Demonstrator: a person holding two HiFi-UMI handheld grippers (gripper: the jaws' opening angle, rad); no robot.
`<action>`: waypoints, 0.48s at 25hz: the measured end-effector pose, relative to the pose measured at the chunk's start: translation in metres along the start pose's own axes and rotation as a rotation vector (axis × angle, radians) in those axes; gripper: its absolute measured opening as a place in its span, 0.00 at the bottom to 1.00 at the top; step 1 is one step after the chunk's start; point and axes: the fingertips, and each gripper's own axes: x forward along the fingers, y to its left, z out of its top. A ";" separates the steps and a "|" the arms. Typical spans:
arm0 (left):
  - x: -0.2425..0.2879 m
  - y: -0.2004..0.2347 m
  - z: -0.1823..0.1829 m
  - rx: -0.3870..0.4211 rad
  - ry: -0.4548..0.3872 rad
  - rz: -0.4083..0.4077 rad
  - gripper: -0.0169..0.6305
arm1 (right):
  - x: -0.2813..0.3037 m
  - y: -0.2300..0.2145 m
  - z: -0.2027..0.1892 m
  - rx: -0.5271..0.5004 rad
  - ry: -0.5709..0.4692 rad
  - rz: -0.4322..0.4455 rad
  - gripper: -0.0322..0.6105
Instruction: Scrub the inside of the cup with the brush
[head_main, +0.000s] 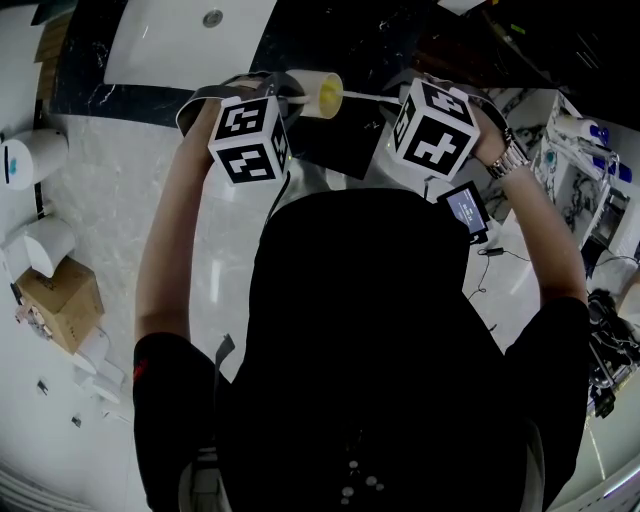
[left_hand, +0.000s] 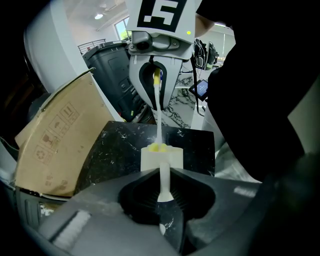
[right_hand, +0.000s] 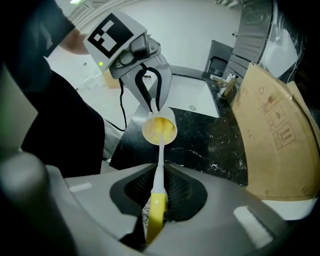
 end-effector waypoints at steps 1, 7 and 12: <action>0.000 0.000 0.000 -0.001 -0.001 0.000 0.09 | 0.002 0.001 -0.001 -0.002 0.004 0.001 0.11; 0.001 0.000 0.001 -0.003 -0.008 -0.001 0.09 | 0.006 0.005 -0.004 -0.003 0.008 0.010 0.11; 0.000 -0.001 0.002 -0.008 -0.017 -0.008 0.09 | 0.006 0.011 -0.005 -0.002 0.005 0.017 0.11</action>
